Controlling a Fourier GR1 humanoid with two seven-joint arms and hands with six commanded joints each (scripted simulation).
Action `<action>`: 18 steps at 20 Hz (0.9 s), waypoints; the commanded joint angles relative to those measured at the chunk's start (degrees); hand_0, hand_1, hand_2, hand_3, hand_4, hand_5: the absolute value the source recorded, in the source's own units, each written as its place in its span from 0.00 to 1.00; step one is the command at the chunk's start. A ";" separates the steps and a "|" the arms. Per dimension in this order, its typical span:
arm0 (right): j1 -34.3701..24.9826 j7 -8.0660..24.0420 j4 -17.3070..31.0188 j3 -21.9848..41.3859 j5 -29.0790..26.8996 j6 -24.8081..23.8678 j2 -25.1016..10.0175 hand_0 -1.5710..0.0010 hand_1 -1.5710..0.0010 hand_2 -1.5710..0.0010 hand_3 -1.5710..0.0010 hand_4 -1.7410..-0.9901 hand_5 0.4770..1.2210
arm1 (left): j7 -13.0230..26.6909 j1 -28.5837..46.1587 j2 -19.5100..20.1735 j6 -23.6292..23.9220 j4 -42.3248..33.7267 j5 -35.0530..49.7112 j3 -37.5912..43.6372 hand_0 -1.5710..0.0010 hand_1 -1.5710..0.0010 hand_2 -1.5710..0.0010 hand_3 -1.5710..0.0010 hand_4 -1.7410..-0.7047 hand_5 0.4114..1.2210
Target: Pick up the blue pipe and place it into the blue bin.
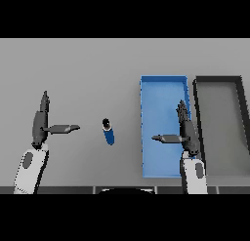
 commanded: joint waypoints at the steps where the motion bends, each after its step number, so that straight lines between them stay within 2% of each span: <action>1: -0.06 0.04 0.03 0.04 0.03 -0.09 0.07 1.00 1.00 1.00 1.00 0.69 0.17 | -0.24 -0.04 0.03 -0.02 0.06 0.05 0.09 1.00 1.00 1.00 1.00 0.71 0.22; 6: -0.29 0.13 -0.11 0.42 0.62 -0.58 0.42 1.00 1.00 1.00 1.00 0.69 0.17 | -0.68 -0.68 0.62 -1.05 1.74 0.84 1.07 1.00 1.00 1.00 1.00 0.71 0.22; 7: 1.27 -2.98 -1.72 1.70 3.24 1.03 -3.05 1.00 1.00 1.00 1.00 0.69 0.17 | -4.46 1.25 4.00 -6.79 0.84 0.03 -0.94 1.00 1.00 1.00 1.00 0.71 0.22; 8: 2.08 -4.22 -2.33 2.91 4.86 2.17 -4.64 1.00 1.00 1.00 1.00 0.68 0.17 | -6.49 1.98 6.39 -10.95 1.34 0.04 -1.64 1.00 1.00 1.00 1.00 0.70 0.22; 10: 4.17 -5.16 -4.60 4.68 6.65 3.29 -5.95 1.00 1.00 1.00 1.00 0.68 0.16 | -8.27 2.54 8.69 -14.09 1.14 -0.66 -2.50 1.00 1.00 1.00 1.00 0.71 0.22; 13: 4.04 -3.03 -5.49 5.40 7.84 2.84 -6.02 1.00 1.00 1.00 1.00 0.68 0.16 | -8.65 3.61 9.57 -15.53 -0.39 -0.79 -3.42 1.00 1.00 1.00 1.00 0.71 0.22; 17: 3.96 -2.13 -6.09 5.20 7.77 3.13 -6.84 1.00 1.00 1.00 1.00 0.70 0.15 | -11.29 5.07 10.91 -20.92 -2.12 0.86 -4.84 1.00 1.00 1.00 1.00 0.69 0.22; 18: 3.96 -2.73 -6.32 5.65 8.15 3.03 -6.56 1.00 1.00 1.00 1.00 0.70 0.15 | -10.76 4.81 11.44 -22.26 -2.54 0.62 -5.68 1.00 1.00 1.00 1.00 0.70 0.21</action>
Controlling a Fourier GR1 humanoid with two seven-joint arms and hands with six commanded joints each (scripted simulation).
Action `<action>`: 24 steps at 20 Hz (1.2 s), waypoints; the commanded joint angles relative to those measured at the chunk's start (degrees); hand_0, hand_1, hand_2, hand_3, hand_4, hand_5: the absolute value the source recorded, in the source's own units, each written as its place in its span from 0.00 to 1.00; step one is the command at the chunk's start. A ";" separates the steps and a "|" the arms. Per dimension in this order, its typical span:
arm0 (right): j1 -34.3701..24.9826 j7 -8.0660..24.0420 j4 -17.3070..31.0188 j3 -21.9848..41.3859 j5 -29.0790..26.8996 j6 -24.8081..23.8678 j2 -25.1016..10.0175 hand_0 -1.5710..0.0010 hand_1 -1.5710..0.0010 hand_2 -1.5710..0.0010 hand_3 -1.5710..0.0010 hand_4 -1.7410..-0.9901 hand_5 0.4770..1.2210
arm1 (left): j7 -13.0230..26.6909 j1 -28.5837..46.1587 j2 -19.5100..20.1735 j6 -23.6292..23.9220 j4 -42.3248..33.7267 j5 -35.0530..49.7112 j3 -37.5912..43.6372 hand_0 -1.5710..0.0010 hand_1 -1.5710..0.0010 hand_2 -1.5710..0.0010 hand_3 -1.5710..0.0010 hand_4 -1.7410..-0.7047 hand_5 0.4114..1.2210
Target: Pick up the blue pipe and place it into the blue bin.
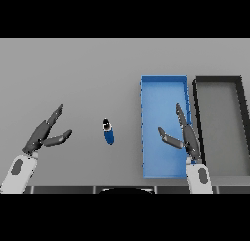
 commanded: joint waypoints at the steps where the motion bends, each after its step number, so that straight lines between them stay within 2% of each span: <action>1: 0.33 -0.61 -0.10 -0.49 -0.58 0.55 -0.72 1.00 1.00 1.00 1.00 0.69 0.15 | 0.37 -0.10 1.31 -1.54 -0.76 0.34 -0.24 1.00 1.00 1.00 1.00 0.69 0.20; 3: -0.64 -1.53 0.65 0.18 0.05 0.65 -0.30 1.00 1.00 1.00 1.00 0.69 0.17 | 2.76 -0.55 1.05 -3.49 -2.01 -0.23 -2.78 1.00 1.00 1.00 1.00 0.68 0.17; 6: 0.58 -2.23 -0.67 -0.22 -0.91 1.28 -0.89 1.00 1.00 1.00 1.00 0.68 0.17 | 6.23 0.13 1.03 -5.10 -5.47 -0.07 -5.52 1.00 1.00 1.00 1.00 0.65 0.11; 9: 0.39 -2.43 0.44 -0.10 -0.18 0.98 -0.72 1.00 1.00 1.00 1.00 0.66 0.18 | 6.98 -0.81 0.04 -6.63 -6.17 -1.77 -8.26 1.00 1.00 1.00 1.00 0.63 0.07; 11: 0.65 -2.68 -0.07 0.37 0.07 0.85 -0.26 1.00 1.00 1.00 1.00 0.64 0.19 | 6.42 -0.85 -1.77 -6.61 -6.81 -3.74 -10.61 1.00 1.00 1.00 1.00 0.62 0.05; 12: 0.33 -2.58 -0.18 0.15 -0.26 1.03 -0.43 1.00 1.00 1.00 1.00 0.64 0.19 | 7.50 -1.16 -2.84 -6.29 -6.94 -4.03 -11.37 1.00 1.00 1.00 1.00 0.62 0.04; 17: 0.32 -1.68 0.02 0.27 -0.14 0.43 0.53 1.00 1.00 1.00 1.00 0.63 0.19 | 8.30 -4.53 -8.77 -6.47 -2.43 -6.23 -14.41 1.00 1.00 1.00 1.00 0.60 0.04; 18: 1.07 -2.49 -0.25 -0.27 -0.80 0.85 -0.06 1.00 1.00 1.00 1.00 0.62 0.19 | 7.78 -4.57 -9.58 -6.31 -1.22 -6.98 -14.80 1.00 1.00 1.00 1.00 0.60 0.04; 22: 1.40 -2.36 -0.49 -0.39 -1.21 1.04 0.07 1.00 1.00 1.00 1.00 0.62 0.17 | 9.63 -8.72 -14.39 -7.13 3.80 -6.40 -15.41 1.00 1.00 1.00 1.00 0.60 0.04; 24: 1.05 -1.71 0.12 -0.76 -1.08 0.80 -0.13 1.00 1.00 1.00 1.00 0.63 0.16 | 7.93 -9.76 -16.03 -5.79 6.17 -9.18 -16.26 1.00 1.00 1.00 1.00 0.62 0.04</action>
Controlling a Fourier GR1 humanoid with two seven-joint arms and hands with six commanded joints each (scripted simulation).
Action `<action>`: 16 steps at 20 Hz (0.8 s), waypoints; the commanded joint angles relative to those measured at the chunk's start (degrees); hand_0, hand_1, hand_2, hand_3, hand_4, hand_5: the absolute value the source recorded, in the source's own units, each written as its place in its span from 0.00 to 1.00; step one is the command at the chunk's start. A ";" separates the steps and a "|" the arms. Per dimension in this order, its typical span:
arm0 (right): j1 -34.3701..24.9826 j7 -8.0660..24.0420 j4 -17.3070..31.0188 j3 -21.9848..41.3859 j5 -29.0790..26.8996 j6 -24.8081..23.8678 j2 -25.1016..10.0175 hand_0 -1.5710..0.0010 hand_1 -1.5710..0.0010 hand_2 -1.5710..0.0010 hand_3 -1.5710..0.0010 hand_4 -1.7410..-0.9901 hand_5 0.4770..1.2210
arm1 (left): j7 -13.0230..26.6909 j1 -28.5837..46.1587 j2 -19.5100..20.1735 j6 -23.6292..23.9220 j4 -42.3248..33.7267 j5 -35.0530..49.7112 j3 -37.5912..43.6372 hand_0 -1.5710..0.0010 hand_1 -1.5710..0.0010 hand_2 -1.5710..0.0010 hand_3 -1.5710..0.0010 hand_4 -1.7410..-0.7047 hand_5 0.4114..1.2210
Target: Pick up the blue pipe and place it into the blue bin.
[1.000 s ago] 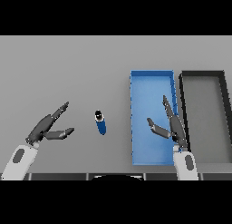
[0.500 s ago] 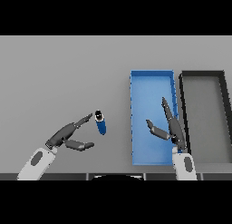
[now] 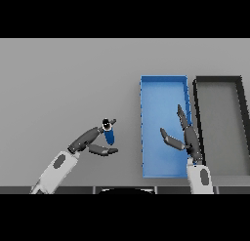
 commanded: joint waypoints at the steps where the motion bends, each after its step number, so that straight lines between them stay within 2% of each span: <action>1: -0.01 -0.35 -0.37 -0.40 -0.35 0.26 -0.56 1.00 1.00 1.00 1.00 0.63 0.16 | -0.80 -1.21 -0.93 0.56 1.56 -0.96 -0.04 1.00 1.00 1.00 1.00 0.64 0.04; 2: 0.93 -1.52 -0.62 0.04 -0.20 0.43 -0.28 1.00 1.00 1.00 1.00 0.63 0.16 | -1.78 -2.12 -2.06 0.69 3.00 -1.36 -0.16 1.00 1.00 1.00 1.00 0.64 0.04; 4: 1.49 -1.21 -1.38 0.34 -0.39 0.60 0.00 1.00 1.00 1.00 1.00 0.64 0.16 | -4.43 -2.02 -3.67 -0.40 4.01 -0.16 -0.26 1.00 1.00 1.00 1.00 0.63 0.08; 5: 1.03 -0.76 -1.31 0.50 -0.07 0.13 0.42 1.00 1.00 1.00 1.00 0.63 0.17 | -4.27 -2.58 -4.66 -0.48 4.68 0.68 0.14 1.00 1.00 0.99 0.99 0.61 0.12; 6: 0.75 -0.51 -0.72 -0.09 -0.46 0.38 -0.10 1.00 1.00 1.00 1.00 0.63 0.17 | -4.65 -2.71 -5.59 -0.24 5.30 1.43 0.62 1.00 0.98 0.93 0.94 0.58 0.17; 7: 0.54 -0.73 -0.37 -0.31 -0.56 0.35 -0.17 1.00 1.00 1.00 1.00 0.64 0.17 | -4.34 -3.11 -6.90 -0.16 6.38 2.39 1.11 0.99 0.90 0.81 0.84 0.51 0.24; 8: 0.58 -1.21 -0.76 -0.06 -0.44 0.47 -0.20 1.00 1.00 1.00 1.00 0.64 0.17 | -4.86 -2.90 -7.73 -0.52 7.18 3.66 1.72 0.88 0.78 0.69 0.67 0.47 0.39; 9: 0.26 -1.14 -0.72 0.00 -0.26 0.31 -0.11 1.00 1.00 1.00 1.00 0.64 0.17 | -4.85 -2.38 -8.57 0.08 6.87 4.31 1.94 0.72 0.62 0.55 0.54 0.38 0.51; 11: 0.32 -1.50 -0.18 0.14 -0.01 0.45 -0.12 1.00 1.00 1.00 1.00 0.64 0.18 | -4.87 -2.20 -9.17 1.37 6.74 3.78 2.04 0.46 0.40 0.36 0.36 0.25 0.69; 13: 1.32 -2.00 -1.15 0.51 0.03 0.47 0.12 1.00 1.00 1.00 1.00 0.64 0.18 | -6.61 -1.45 -9.87 1.68 6.51 3.57 1.69 0.29 0.26 0.23 0.26 0.16 0.80; 16: 0.28 -0.60 -0.77 0.49 0.06 0.45 0.13 1.00 1.00 1.00 1.00 0.65 0.19 | -7.32 -0.52 -9.71 4.27 4.48 1.17 0.16 0.15 0.13 0.12 0.17 0.09 0.90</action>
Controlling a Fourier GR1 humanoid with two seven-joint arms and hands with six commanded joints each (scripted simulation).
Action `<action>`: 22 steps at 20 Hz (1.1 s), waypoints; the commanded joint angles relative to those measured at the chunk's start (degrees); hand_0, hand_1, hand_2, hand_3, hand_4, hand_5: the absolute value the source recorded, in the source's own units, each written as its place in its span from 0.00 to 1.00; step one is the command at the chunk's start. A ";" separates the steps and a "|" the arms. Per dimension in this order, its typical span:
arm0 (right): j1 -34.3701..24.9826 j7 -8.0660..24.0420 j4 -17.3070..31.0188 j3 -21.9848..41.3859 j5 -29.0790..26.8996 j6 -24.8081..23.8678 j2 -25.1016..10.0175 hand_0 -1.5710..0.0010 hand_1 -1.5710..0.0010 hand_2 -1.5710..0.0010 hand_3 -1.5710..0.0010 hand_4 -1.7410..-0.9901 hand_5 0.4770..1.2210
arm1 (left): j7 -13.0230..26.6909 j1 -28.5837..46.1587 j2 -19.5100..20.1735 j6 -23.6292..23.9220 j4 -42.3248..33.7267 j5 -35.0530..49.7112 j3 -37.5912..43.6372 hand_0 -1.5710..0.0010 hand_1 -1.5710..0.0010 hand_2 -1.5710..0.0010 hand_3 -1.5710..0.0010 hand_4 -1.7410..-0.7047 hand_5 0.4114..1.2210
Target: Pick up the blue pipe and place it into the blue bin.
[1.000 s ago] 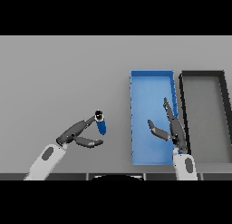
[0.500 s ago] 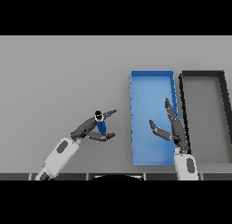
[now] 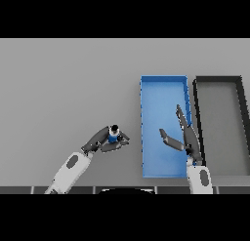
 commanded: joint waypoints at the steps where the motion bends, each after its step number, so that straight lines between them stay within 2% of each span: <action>1: -0.33 0.28 -0.07 -0.07 0.05 0.00 -0.20 1.00 1.00 1.00 1.00 0.65 0.19 | -0.54 -0.31 -0.27 0.26 0.05 -0.11 -0.02 0.12 0.10 0.09 0.15 0.07 0.92; 2: 0.34 -0.66 -0.09 0.06 0.15 0.14 -0.23 1.00 1.00 1.00 1.00 0.65 0.19 | -1.25 -0.33 -0.27 0.66 -0.58 -0.36 -0.15 0.10 0.08 0.07 0.13 0.06 0.93; 3: -0.38 0.33 0.33 -0.39 0.13 -0.07 -0.51 1.00 1.00 1.00 1.00 0.66 0.19 | -1.74 -0.30 -0.43 0.75 -1.67 -0.06 -0.22 0.08 0.07 0.06 0.12 0.05 0.95; 7: 0.18 -0.49 0.09 -0.28 0.73 -0.28 -0.73 1.00 1.00 1.00 1.00 0.67 0.20 | -2.38 -1.77 -0.49 0.16 -6.80 1.34 -0.45 0.03 0.03 0.02 0.09 0.03 0.98; 12: -0.25 -1.22 0.75 -0.25 1.21 -0.48 -0.65 1.00 1.00 1.00 1.00 0.70 0.22 | 3.29 -4.91 0.30 -0.99 -12.35 3.36 -0.56 0.01 0.01 0.01 0.08 0.02 0.99; 14: -0.13 -1.42 0.30 0.03 1.48 -0.56 -0.53 1.00 1.00 1.00 1.00 0.71 0.22 | 5.92 -5.74 -0.68 -1.28 -13.16 3.72 -1.47 0.01 0.01 0.01 0.08 0.01 1.00; 20: 0.78 -0.82 0.50 -0.44 -0.01 0.07 -0.24 1.00 1.00 1.00 1.00 0.75 0.20 | 7.48 -5.61 0.02 -2.55 -13.33 3.86 -1.62 0.00 0.00 0.00 0.08 0.01 1.00; 22: 0.81 -1.71 1.09 -0.33 0.21 -0.13 0.14 1.00 1.00 1.00 1.00 0.74 0.20 | 7.50 -5.72 0.10 -2.35 -13.50 3.77 -1.27 0.00 0.00 0.00 0.08 0.01 1.00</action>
